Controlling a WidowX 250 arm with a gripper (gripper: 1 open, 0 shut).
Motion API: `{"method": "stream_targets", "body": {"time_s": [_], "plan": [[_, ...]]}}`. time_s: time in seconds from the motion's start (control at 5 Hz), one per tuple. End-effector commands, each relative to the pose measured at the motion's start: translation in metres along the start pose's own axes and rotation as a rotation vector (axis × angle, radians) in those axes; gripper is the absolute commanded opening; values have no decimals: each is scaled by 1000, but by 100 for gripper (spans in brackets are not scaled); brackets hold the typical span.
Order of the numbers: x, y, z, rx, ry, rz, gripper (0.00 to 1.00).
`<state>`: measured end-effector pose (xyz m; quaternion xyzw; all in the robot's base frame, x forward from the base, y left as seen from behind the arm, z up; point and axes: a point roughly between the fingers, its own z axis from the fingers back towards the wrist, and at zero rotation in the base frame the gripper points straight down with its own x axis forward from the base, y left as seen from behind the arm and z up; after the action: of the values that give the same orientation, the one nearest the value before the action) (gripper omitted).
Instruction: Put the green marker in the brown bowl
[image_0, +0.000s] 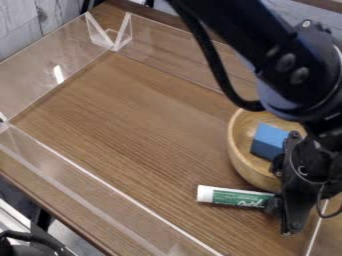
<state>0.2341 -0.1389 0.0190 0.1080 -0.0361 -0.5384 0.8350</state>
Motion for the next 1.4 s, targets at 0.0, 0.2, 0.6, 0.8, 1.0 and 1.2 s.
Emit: {"method": "stream_targets", "body": {"time_s": [0.0,0.2,0.6,0.8,1.0,1.2], "plan": [[2,1,4,15,-17,-15,0],[2,1,4,21,-18,-18,0],[3,2,4,32,-21,-22,0],[3,2,4,37,-21,-24,0],[4,2,3,43,-22,-26,0],[6,1,3,41,-21,-31,100]]}}
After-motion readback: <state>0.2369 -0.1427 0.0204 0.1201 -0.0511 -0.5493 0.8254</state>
